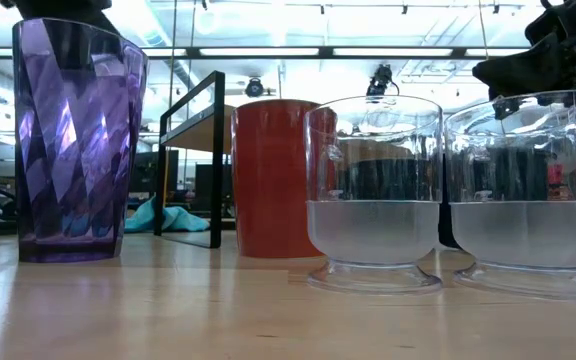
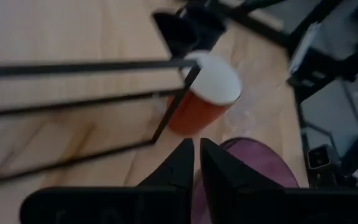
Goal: Stack small to large cups/mugs on shelf
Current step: Put the violet cup on the shelf
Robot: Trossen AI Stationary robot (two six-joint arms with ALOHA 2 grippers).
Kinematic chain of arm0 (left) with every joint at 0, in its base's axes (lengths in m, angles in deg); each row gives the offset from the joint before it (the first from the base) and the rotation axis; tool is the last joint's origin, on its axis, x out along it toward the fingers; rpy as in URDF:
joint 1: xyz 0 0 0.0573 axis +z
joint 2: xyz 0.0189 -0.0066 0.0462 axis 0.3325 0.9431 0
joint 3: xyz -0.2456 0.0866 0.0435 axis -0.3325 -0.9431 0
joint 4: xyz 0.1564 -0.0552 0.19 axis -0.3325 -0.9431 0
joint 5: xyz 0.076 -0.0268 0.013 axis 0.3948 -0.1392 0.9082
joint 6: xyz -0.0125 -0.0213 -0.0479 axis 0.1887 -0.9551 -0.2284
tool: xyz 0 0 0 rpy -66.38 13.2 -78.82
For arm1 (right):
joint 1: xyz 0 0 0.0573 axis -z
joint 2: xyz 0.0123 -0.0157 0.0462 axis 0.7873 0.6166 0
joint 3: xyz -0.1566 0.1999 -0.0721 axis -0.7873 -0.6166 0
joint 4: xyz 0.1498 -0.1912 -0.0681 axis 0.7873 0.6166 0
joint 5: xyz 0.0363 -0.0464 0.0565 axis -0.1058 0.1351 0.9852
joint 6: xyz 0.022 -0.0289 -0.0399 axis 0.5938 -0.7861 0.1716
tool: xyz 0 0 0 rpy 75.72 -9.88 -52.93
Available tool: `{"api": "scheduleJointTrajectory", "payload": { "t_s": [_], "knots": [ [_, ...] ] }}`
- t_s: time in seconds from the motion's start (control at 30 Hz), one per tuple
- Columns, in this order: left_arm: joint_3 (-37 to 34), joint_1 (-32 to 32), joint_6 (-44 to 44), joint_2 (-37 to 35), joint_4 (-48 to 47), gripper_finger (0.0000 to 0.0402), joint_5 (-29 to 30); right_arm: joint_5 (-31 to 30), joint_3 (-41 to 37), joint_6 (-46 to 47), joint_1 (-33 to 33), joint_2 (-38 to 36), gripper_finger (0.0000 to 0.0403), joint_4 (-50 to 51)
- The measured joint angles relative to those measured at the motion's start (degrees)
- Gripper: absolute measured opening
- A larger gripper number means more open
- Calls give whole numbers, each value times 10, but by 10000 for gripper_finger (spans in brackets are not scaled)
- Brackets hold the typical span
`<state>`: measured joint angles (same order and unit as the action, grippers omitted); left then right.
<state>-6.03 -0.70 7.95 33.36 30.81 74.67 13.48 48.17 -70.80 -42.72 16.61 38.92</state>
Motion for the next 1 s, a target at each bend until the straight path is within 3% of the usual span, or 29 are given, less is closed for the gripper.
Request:
{"api": "scheduleJointTrajectory", "payload": {
  "t_s": [0.3,0.57,0.77,1.0],
  "knots": [
    [157,0,-122,137,-187,44,-49,0,0,0,0,0,39,0],
    [294,0,-178,245,-330,114,-83,0,0,0,0,0,39,1],
    [343,10,-205,308,-358,166,-144,0,0,0,0,0,39,1],
    [387,18,-206,372,-453,177,-157,0,0,0,0,0,39,1]
  ]
}}
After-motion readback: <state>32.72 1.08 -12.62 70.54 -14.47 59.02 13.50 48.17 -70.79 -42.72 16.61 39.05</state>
